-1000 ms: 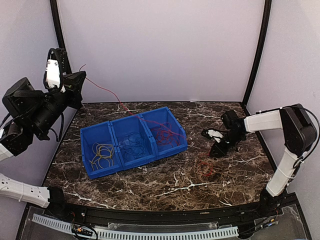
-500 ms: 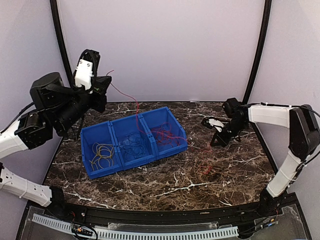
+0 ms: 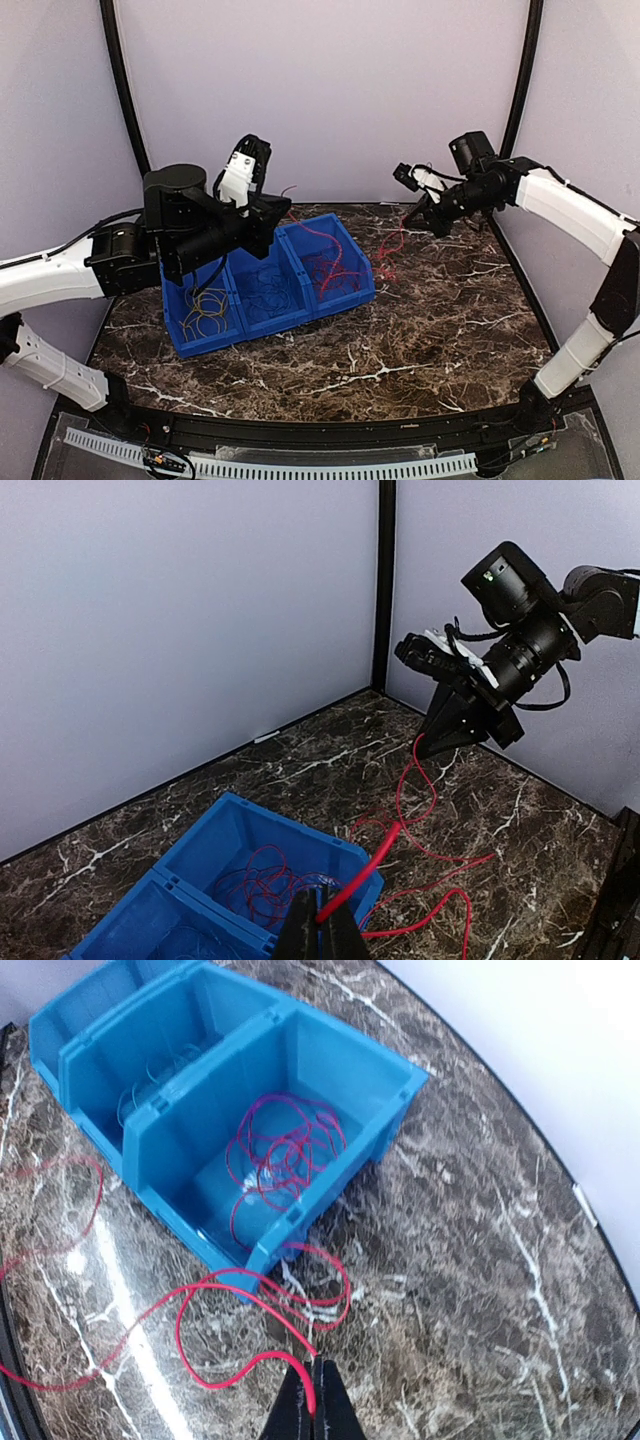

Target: Untangle the cables

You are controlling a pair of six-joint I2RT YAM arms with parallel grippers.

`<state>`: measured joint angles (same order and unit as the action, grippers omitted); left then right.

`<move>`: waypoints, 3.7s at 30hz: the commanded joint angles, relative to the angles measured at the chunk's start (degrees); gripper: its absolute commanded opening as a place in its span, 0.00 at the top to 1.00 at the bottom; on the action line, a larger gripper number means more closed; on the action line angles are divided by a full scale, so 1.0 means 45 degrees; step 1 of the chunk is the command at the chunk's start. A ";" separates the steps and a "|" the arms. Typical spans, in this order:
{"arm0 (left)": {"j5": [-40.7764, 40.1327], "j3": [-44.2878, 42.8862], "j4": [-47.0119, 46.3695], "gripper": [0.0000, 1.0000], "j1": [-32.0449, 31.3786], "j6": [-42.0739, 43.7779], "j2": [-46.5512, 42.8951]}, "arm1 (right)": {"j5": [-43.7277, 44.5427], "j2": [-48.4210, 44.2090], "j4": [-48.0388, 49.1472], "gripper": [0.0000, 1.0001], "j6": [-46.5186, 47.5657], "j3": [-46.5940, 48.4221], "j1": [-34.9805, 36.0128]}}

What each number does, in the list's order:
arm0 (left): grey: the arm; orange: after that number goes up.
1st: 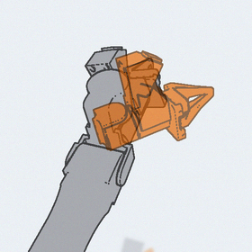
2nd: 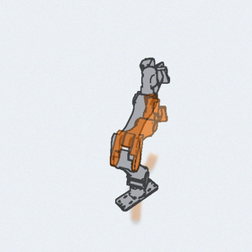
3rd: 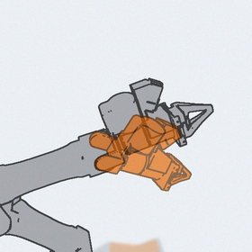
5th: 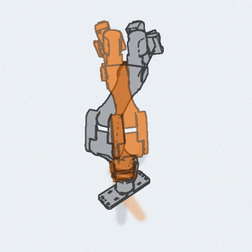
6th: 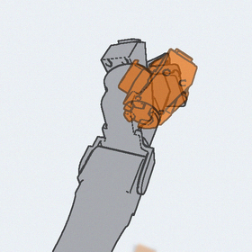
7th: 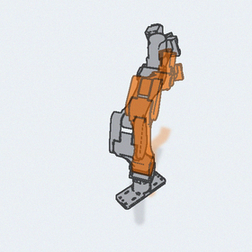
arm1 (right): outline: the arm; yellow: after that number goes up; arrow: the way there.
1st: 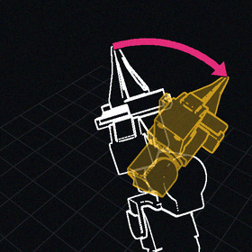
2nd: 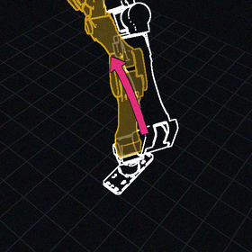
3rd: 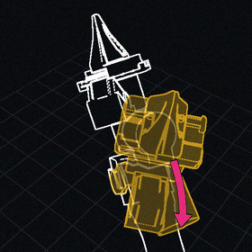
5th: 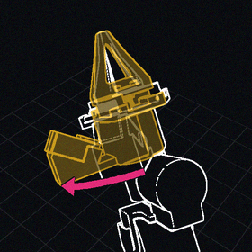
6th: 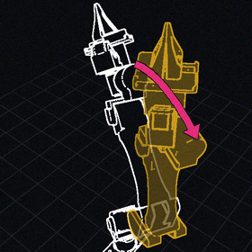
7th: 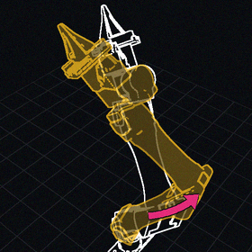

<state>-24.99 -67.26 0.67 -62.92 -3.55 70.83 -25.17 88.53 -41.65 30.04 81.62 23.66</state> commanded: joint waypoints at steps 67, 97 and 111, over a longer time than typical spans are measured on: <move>0.1600 -0.2730 -0.0335 1.00 0.3407 -0.1272 0.7509 | -0.1217 -0.3724 0.6477 0.01 -0.2321 -0.7189 -0.1254; 0.2019 -0.1798 0.0913 0.38 0.3402 -0.1203 0.4672 | -0.0184 -0.3658 0.6698 0.01 -0.2074 -0.7592 -0.1430; -0.0119 0.2206 -0.0137 0.20 0.3473 -0.1979 -0.0516 | 0.4383 -0.5636 0.6595 0.01 -0.3216 -0.6418 -0.1734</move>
<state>-21.78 -56.07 0.58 -47.68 -11.18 72.03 -13.23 65.65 -12.80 16.78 48.45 16.32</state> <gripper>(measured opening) 0.784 0.986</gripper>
